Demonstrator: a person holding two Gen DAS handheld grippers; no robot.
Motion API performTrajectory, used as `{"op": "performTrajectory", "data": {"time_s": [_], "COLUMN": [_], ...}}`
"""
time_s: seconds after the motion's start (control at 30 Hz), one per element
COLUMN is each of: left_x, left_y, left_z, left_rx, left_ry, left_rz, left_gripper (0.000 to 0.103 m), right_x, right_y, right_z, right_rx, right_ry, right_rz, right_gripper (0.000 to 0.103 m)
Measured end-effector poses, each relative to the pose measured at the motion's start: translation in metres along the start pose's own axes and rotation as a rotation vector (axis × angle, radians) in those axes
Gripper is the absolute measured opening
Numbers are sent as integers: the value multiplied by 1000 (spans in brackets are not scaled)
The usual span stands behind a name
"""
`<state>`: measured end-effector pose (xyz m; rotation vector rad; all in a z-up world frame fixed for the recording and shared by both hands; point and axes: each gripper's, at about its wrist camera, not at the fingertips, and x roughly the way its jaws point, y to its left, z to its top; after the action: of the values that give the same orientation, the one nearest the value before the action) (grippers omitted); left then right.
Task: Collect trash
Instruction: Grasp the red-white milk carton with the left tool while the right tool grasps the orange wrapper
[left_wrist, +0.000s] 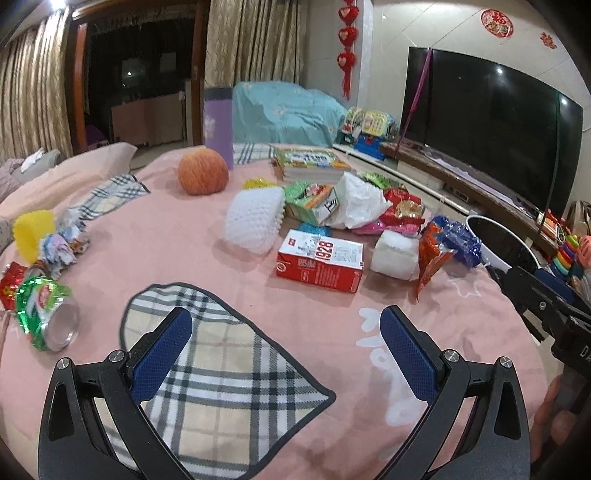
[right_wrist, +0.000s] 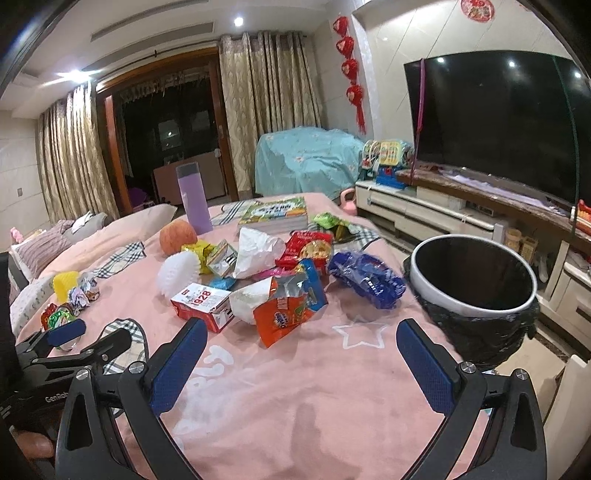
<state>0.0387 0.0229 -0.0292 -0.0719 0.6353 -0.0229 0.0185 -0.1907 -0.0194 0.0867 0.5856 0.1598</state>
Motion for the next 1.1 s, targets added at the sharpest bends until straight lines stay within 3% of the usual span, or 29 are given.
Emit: {"op": "performTrajectory", "data": {"time_s": [0.2,0.43,0.57,0.7,0.77,0.83,0.97,1.1], "left_x": [23,61,86,107,107,103,89,72], "left_y": [-5,-27,-38,-32,-24,-17,9,32], "left_z": [10,23,30,28,26,23,12,5], "left_rx": [-19,5,25,18,2,12,26,-31], "left_ry": [65,148,185,253,263,261,274,270], "left_rz": [-33,-34,4,37,19,28,67,67], "left_gripper": [103,103,102,80,61,56,51,52], "right_x": [25,55,74,91,97,100,106,103], "right_y": [-10,-22,-27,-29,-30,-30,-31,-36], "right_z": [6,13,18,20,20,20,16,9], "right_rx": [47,106,144,156,165,161,158,168], "right_ry": [59,127,158,196,212,218,253,259], "right_rz": [33,61,88,102,118,127,137,137], "right_gripper": [100,80,68,60,56,53,13,8]}}
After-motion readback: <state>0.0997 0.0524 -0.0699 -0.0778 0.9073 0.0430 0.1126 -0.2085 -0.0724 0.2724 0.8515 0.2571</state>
